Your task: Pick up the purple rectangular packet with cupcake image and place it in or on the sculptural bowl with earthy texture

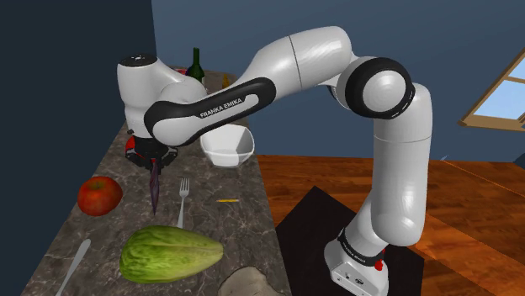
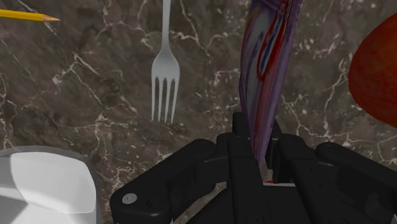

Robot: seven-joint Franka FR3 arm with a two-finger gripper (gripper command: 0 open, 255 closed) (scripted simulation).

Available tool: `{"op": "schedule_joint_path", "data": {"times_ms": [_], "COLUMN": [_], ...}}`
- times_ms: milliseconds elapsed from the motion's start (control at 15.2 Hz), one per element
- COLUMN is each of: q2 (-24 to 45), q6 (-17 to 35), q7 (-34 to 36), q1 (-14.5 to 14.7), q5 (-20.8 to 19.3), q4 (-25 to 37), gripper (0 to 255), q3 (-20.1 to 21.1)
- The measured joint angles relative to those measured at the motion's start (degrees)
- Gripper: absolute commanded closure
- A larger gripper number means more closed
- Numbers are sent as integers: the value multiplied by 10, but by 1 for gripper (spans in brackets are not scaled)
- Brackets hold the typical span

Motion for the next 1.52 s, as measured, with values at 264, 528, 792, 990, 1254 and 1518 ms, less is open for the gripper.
{"op": "schedule_joint_path", "data": {"times_ms": [264, 528, 792, 990, 1254, 1518], "q2": [-2, -12, -23, -28, -39, -42], "q6": [-3, -25, -49, -68, -93, -122], "q7": [-1, -7, -13, -19, -25, -29], "q1": [0, -2, -3, -4, -5, -2], "q5": [1, 9, 17, 22, 29, 33], "q4": [1, 15, 30, 44, 60, 87], "gripper": [255, 255, 255, 255, 255, 255], "q3": [1, 5, 9, 11, 14, 16]}}
